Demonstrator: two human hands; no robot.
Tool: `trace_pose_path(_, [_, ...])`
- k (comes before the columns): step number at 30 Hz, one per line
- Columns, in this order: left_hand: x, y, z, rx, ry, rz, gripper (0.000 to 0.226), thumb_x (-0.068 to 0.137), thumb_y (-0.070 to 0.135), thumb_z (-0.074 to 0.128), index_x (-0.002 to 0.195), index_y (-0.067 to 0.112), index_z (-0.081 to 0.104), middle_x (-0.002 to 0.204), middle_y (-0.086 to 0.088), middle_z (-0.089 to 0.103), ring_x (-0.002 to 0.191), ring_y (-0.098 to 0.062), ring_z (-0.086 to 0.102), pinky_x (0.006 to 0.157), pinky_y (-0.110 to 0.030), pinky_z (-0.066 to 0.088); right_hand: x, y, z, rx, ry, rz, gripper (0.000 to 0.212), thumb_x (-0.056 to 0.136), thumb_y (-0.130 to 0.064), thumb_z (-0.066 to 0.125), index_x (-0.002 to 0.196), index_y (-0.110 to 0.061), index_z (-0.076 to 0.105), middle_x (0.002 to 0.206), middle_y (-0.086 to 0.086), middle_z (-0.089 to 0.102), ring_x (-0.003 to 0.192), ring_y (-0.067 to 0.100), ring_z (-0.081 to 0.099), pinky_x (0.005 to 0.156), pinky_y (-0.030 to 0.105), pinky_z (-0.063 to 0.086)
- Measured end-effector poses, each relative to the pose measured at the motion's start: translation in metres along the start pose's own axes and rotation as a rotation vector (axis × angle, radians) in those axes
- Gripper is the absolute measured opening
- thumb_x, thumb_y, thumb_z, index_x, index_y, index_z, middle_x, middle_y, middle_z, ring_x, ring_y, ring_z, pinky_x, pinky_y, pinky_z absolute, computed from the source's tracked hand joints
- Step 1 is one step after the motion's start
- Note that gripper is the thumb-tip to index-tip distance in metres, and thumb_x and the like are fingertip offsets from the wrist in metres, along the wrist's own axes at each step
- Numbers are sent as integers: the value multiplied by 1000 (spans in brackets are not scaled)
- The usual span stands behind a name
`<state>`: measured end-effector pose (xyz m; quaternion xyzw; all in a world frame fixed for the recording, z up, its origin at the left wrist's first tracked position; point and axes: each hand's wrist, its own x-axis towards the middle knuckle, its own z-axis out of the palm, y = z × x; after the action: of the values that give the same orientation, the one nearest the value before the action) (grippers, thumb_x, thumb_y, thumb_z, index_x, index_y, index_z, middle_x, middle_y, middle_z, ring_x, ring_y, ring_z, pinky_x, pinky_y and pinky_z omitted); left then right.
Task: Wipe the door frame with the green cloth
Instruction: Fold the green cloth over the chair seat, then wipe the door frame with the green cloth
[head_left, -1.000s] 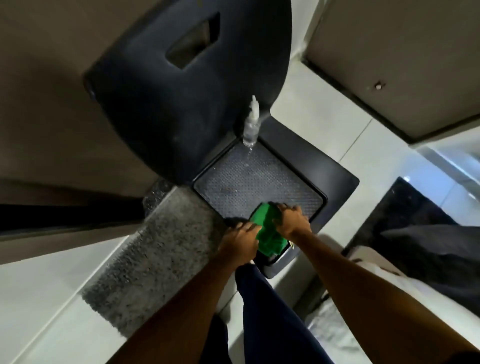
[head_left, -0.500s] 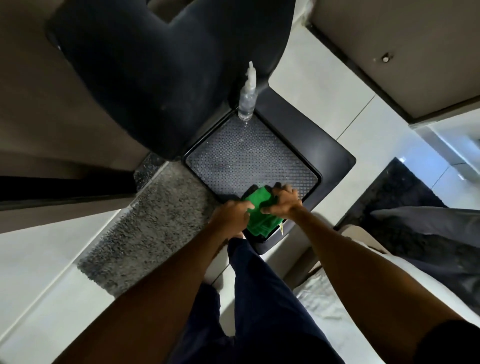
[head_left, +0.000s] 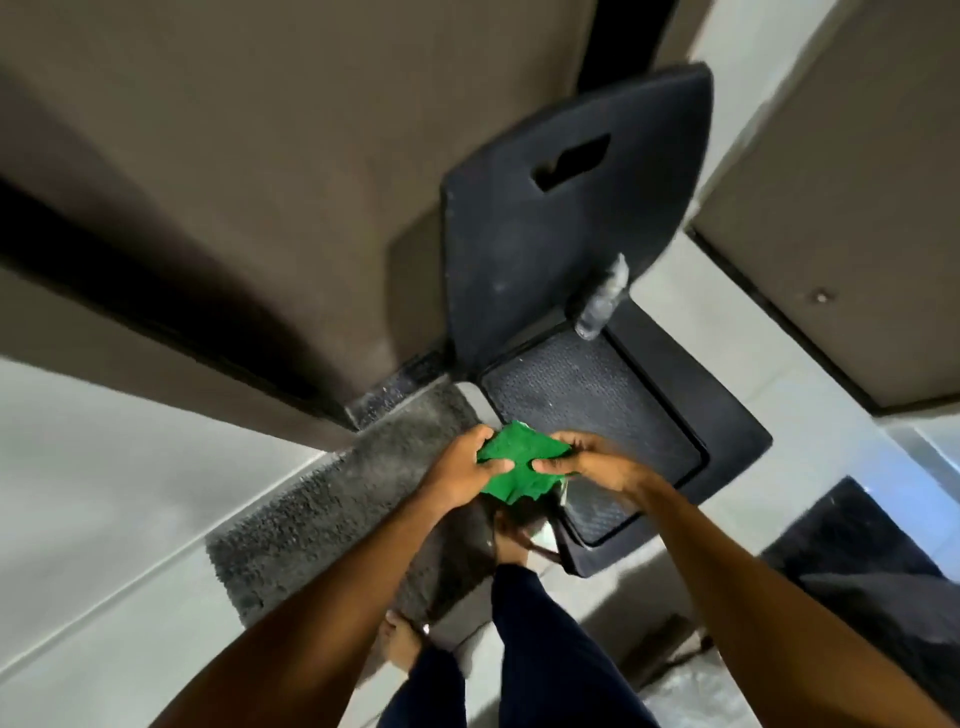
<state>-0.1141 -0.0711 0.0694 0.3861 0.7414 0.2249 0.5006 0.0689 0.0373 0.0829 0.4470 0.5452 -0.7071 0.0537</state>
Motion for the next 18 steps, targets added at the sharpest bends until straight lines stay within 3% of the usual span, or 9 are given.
trace_pose_path(2, [-15,-7,-27,-70,74,27,27,87,17,71,108,6,58,105,-10,71,98,-26,68,84,-36,56,-1,-23,22,53,3,-49,16,85,-5,70,101,-8,68,89,2,75,83,16,70,69,20,55])
trace_pose_path(4, [-45,-15,-70,-121,228,78,29,87,21,71,110,7,60,102,-7,71,97,-23,67,82,-32,54,3,-60,65,75,103,-144,23,85,0,69,107,0,63,92,9,71,87,23,65,69,22,57])
trace_pose_path(7, [-79,-7,-127,-197,439,179,46,86,22,71,128,11,56,117,-9,71,108,-23,67,98,-40,53,8,-128,117,60,313,-337,33,81,-2,75,108,-6,55,99,18,66,87,27,63,69,33,57])
trace_pose_path(10, [-123,19,-186,-121,603,339,66,87,17,64,145,31,34,135,0,61,123,-15,59,108,-34,46,-5,-204,157,-7,413,-586,40,81,-2,75,101,-18,44,97,12,60,88,24,59,83,45,52])
trace_pose_path(14, [-179,69,-260,252,898,584,57,92,23,54,146,33,36,137,-1,50,120,-18,56,100,-37,51,-47,-314,191,-320,500,-1041,29,84,-3,67,92,-24,50,92,-3,58,87,13,56,82,28,43])
trace_pose_path(16, [-206,93,-296,464,1105,637,52,94,22,55,145,27,44,131,-7,54,110,-23,62,88,-38,56,-76,-364,208,-376,530,-1215,22,84,-5,66,88,-25,60,92,-6,59,85,2,53,76,19,38])
trace_pose_path(18, [-237,120,-337,669,1320,675,51,94,20,58,144,22,48,128,-12,60,108,-27,63,85,-39,55,-109,-414,226,-363,521,-1359,18,85,-9,69,93,-24,66,98,-4,59,92,1,54,78,5,37])
